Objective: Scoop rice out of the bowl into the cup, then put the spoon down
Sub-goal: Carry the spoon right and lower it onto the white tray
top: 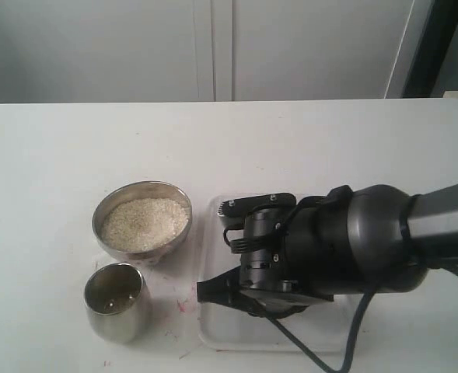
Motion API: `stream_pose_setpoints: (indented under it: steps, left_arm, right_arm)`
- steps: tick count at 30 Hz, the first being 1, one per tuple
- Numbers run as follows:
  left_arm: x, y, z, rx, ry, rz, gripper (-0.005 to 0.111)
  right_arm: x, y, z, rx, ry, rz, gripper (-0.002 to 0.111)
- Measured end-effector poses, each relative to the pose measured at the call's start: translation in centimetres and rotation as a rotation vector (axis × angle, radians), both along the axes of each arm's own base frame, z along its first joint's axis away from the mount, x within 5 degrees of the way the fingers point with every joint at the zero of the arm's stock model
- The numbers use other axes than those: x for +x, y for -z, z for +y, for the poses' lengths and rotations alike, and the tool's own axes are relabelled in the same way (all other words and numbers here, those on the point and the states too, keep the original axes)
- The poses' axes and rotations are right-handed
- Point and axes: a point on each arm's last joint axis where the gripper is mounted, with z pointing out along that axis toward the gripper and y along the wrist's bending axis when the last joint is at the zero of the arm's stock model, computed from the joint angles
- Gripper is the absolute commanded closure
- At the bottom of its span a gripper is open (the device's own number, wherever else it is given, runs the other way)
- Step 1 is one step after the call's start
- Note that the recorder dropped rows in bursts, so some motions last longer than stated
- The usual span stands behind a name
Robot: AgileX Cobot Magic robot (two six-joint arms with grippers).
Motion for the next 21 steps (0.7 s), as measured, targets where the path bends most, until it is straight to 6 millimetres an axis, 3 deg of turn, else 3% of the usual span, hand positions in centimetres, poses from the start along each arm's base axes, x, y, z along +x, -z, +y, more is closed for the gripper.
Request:
stream_pose_setpoints:
  steps: [21]
  left_arm:
    - [0.00,0.00,0.00,0.000,0.000,0.000,0.092]
  right_arm:
    - [-0.04,0.01,-0.12,-0.007,0.016,0.003,0.108]
